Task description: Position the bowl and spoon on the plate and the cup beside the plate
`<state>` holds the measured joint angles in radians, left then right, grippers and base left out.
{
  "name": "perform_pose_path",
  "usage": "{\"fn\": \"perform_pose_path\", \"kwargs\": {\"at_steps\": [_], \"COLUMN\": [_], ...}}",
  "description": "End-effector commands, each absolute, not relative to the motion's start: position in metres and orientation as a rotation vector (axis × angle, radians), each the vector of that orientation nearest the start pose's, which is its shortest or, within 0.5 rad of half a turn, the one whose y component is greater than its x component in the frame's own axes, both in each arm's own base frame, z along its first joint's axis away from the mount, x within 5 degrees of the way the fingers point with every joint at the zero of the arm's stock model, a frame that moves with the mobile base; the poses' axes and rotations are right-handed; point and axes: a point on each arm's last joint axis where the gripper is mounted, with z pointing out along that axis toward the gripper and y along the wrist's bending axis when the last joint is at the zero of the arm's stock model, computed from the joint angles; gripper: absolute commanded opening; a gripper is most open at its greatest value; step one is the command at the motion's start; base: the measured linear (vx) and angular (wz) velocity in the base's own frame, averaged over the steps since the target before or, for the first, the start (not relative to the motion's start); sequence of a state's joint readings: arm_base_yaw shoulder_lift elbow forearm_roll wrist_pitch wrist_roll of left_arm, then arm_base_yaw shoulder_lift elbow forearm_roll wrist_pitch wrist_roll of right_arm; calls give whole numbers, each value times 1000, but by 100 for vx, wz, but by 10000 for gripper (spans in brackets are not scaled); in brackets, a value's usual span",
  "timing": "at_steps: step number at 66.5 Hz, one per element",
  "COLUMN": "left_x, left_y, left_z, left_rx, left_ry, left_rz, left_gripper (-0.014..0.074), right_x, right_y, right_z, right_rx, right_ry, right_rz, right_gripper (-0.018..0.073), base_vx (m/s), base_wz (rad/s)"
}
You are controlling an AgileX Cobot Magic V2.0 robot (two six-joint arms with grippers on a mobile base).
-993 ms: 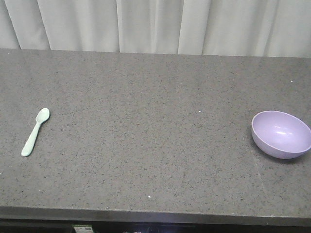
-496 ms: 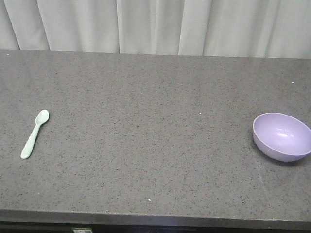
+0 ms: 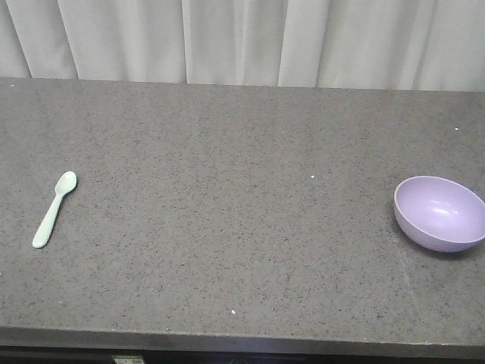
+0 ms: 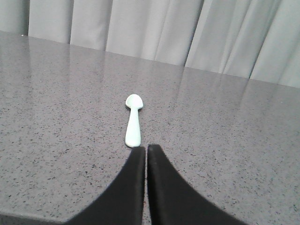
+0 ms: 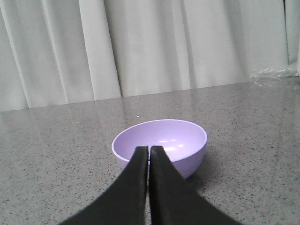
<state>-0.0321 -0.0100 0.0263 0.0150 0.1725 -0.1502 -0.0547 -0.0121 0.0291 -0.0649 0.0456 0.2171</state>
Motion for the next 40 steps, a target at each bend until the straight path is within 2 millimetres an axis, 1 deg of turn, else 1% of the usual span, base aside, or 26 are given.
{"fn": "perform_pose_path", "kwargs": {"at_steps": [1,40], "left_x": [57,57], "left_y": [-2,-2], "left_z": [188,188], "left_rx": [-92,-92], "left_ry": [1611,1611], "left_rz": [-136,-136], "left_gripper": [-7,-7], "right_x": [56,56], "right_y": [-3,-3], "right_z": [204,204], "right_rx": [144,144], "right_ry": [1468,1468], "right_rz": [63,63], "right_gripper": [-4,-4], "base_vx": [0,0], "base_wz": [0,0]}}
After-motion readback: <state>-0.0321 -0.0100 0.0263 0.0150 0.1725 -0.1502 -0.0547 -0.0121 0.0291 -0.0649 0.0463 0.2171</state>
